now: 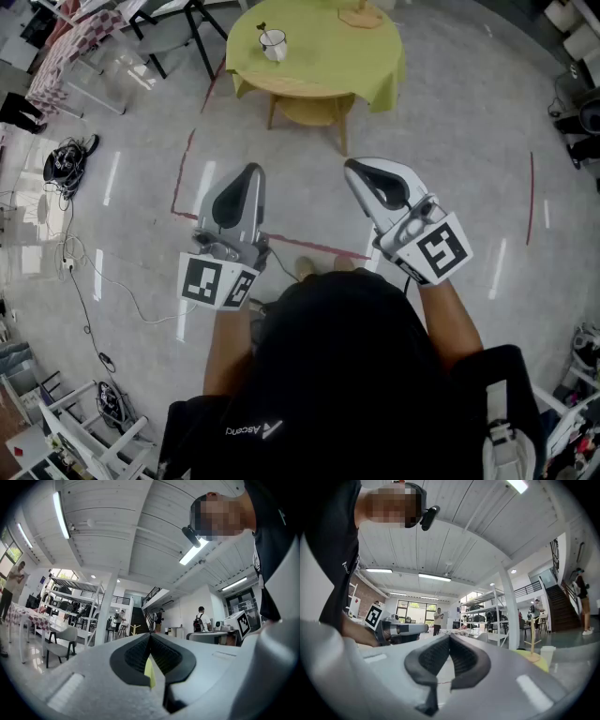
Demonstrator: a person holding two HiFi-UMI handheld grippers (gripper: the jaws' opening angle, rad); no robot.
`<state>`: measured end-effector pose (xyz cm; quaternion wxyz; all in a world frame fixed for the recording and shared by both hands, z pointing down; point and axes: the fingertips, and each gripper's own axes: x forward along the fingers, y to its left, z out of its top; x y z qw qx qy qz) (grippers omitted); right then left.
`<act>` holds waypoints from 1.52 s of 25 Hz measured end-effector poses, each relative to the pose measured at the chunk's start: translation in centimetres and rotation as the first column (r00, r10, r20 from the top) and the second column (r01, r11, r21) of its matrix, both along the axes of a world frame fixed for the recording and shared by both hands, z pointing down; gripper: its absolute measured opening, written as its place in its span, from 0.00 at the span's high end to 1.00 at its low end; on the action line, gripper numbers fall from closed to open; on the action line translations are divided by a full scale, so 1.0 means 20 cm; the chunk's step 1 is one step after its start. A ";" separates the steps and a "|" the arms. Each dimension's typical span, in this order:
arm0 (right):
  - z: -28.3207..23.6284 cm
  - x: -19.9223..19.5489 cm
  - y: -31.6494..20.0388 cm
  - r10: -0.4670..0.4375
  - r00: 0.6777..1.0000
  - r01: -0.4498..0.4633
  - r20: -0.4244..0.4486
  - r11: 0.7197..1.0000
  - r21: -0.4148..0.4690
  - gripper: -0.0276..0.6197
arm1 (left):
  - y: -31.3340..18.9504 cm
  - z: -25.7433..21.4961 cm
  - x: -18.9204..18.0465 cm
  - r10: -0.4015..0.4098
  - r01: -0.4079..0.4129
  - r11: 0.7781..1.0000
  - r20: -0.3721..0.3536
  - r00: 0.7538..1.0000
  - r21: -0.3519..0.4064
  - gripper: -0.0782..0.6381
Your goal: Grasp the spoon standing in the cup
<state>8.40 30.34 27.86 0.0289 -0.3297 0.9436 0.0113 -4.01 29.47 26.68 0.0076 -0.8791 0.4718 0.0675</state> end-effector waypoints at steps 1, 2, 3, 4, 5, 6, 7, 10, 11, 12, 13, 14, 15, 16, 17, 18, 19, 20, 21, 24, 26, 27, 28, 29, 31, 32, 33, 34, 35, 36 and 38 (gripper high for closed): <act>0.00 0.00 0.00 0.002 1.000 -0.002 -0.002 1.000 -0.001 0.95 | 0.00 0.00 -0.01 0.001 -0.001 1.000 -0.001 1.000 0.000 0.88; 0.00 -0.01 0.00 0.004 1.000 -0.004 -0.003 1.000 -0.001 0.95 | 0.00 0.00 -0.01 0.002 -0.002 1.000 -0.002 1.000 0.000 0.88; 0.00 -0.01 0.00 0.006 1.000 -0.006 -0.004 1.000 -0.003 0.95 | -0.01 0.00 -0.02 0.003 -0.003 1.000 -0.003 1.000 -0.001 0.88; 0.00 -0.02 -0.01 0.008 1.000 -0.008 -0.004 1.000 -0.005 0.95 | -0.01 0.00 -0.03 0.003 -0.003 1.000 -0.004 1.000 -0.002 0.88; 0.01 -0.02 -0.02 0.011 1.000 -0.011 -0.002 1.000 -0.008 0.95 | -0.02 0.01 -0.04 0.003 -0.003 1.000 -0.006 1.000 -0.004 0.88; 0.01 -0.03 -0.02 0.013 1.000 -0.012 0.002 1.000 -0.011 0.95 | -0.02 0.01 -0.05 0.003 -0.003 1.000 -0.008 1.000 -0.004 0.88; 0.01 -0.04 -0.03 0.013 1.000 -0.013 0.006 1.000 -0.014 0.95 | -0.03 0.02 -0.06 0.003 -0.003 1.000 -0.011 1.000 -0.004 0.88; 0.02 -0.09 -0.06 0.014 1.000 -0.014 0.008 1.000 -0.021 0.95 | -0.06 0.03 -0.11 0.006 -0.006 1.000 -0.019 1.000 -0.003 0.88; 0.03 -0.11 -0.07 0.015 1.000 -0.015 0.006 1.000 -0.023 0.95 | -0.07 0.04 -0.14 0.008 -0.008 1.000 -0.021 1.000 -0.002 0.88; 0.04 -0.14 -0.09 0.016 1.000 -0.016 0.004 1.000 -0.024 0.95 | -0.08 0.05 -0.16 0.010 -0.010 1.000 -0.024 1.000 -0.002 0.88; 0.04 -0.17 -0.10 0.018 1.000 -0.018 0.002 1.000 -0.025 0.95 | -0.10 0.05 -0.19 0.013 -0.013 1.000 -0.027 1.000 -0.001 0.88; 0.04 -0.20 -0.12 0.020 1.000 -0.020 0.000 0.999 -0.026 0.95 | -0.11 0.05 -0.22 0.017 -0.017 1.000 -0.030 0.999 0.000 0.88; 0.04 -0.23 -0.13 0.023 1.000 -0.023 -0.002 0.999 -0.025 0.95 | -0.13 0.06 -0.25 0.022 -0.022 1.000 -0.032 0.999 0.001 0.88; 0.04 -0.27 -0.15 0.026 1.000 -0.026 -0.006 0.999 -0.024 0.95 | -0.14 0.06 -0.28 0.027 -0.027 1.000 -0.035 0.999 0.004 0.88; 0.04 -0.30 -0.17 0.029 1.000 -0.029 -0.010 0.999 -0.022 0.95 | -0.16 0.06 -0.31 0.033 -0.033 0.999 -0.037 0.999 0.007 0.88; 0.05 -0.33 -0.18 0.032 0.999 -0.032 -0.016 0.999 -0.019 0.95 | -0.18 0.06 -0.34 0.039 -0.039 0.999 -0.039 0.998 0.010 0.88; 0.05 -0.36 -0.19 0.033 0.999 -0.034 -0.023 0.999 -0.014 0.95 | -0.19 0.06 -0.37 0.045 -0.044 0.999 -0.041 0.998 0.013 0.88; 0.06 -0.39 -0.21 0.034 0.999 -0.035 -0.031 0.999 -0.009 0.95 | -0.21 0.06 -0.40 0.049 -0.049 0.999 -0.041 0.998 0.015 0.88; 0.06 -0.41 -0.23 0.036 0.999 -0.036 -0.038 0.999 -0.004 0.95 | -0.23 0.06 -0.42 0.052 -0.052 0.999 -0.042 0.998 0.017 0.88; 0.08 -0.45 -0.32 0.042 0.998 -0.042 -0.055 0.999 0.001 0.95 | -0.32 0.07 -0.49 0.056 -0.055 0.998 -0.047 0.997 0.021 0.88; 0.08 -0.49 -0.41 0.045 0.997 -0.045 -0.059 0.999 -0.001 0.95 | -0.39 0.07 -0.54 0.058 -0.057 0.998 -0.049 0.997 0.020 0.88; 0.08 -0.50 -0.45 0.045 0.997 -0.045 -0.061 0.999 0.000 0.95 | -0.43 0.07 -0.56 0.058 -0.057 0.998 -0.049 0.997 0.018 0.88; 0.08 -0.51 -0.50 0.043 0.997 -0.043 -0.063 0.999 0.002 0.95 | -0.48 0.08 -0.58 0.055 -0.054 0.998 -0.048 0.997 0.017 0.88; 0.08 -0.52 -0.56 0.041 0.997 -0.041 -0.065 0.999 0.004 0.95 | -0.52 0.08 -0.58 0.052 -0.051 0.999 -0.047 0.998 0.017 0.88; 0.09 -0.51 -0.69 0.034 0.997 -0.034 -0.067 0.999 0.008 0.95 | -0.63 0.09 -0.59 0.044 -0.044 0.999 -0.040 0.998 0.017 0.88; 0.10 -0.50 -0.76 0.031 0.997 -0.030 -0.067 1.000 0.009 0.95 | -0.70 0.10 -0.58 0.040 -0.039 0.999 -0.033 0.999 0.017 0.88; 0.11 -0.49 -0.84 0.027 0.997 -0.027 -0.066 1.000 0.011 0.95 | -0.77 0.11 -0.58 0.034 -0.034 0.999 -0.027 0.999 0.016 0.88; 0.12 -0.48 -0.93 0.023 0.998 -0.022 -0.065 1.000 0.012 0.95 | -0.85 0.12 -0.58 0.026 -0.026 1.000 -0.021 0.999 0.015 0.88; 0.12 -0.47 -1.02 0.018 0.998 -0.017 -0.065 1.000 0.013 0.95 | -0.93 0.12 -0.58 0.017 -0.017 1.000 -0.018 1.000 0.014 0.88; 0.13 -0.46 -1.11 0.011 0.998 -0.010 -0.066 1.000 0.014 0.95 | -1.01 0.13 -0.57 0.007 -0.007 1.000 -0.016 1.000 0.012 0.88; 0.13 -0.45 -1.30 -0.008 0.997 0.009 -0.073 1.000 0.012 0.95 | -1.19 0.13 -0.56 -0.007 0.007 1.000 -0.012 1.000 0.008 0.88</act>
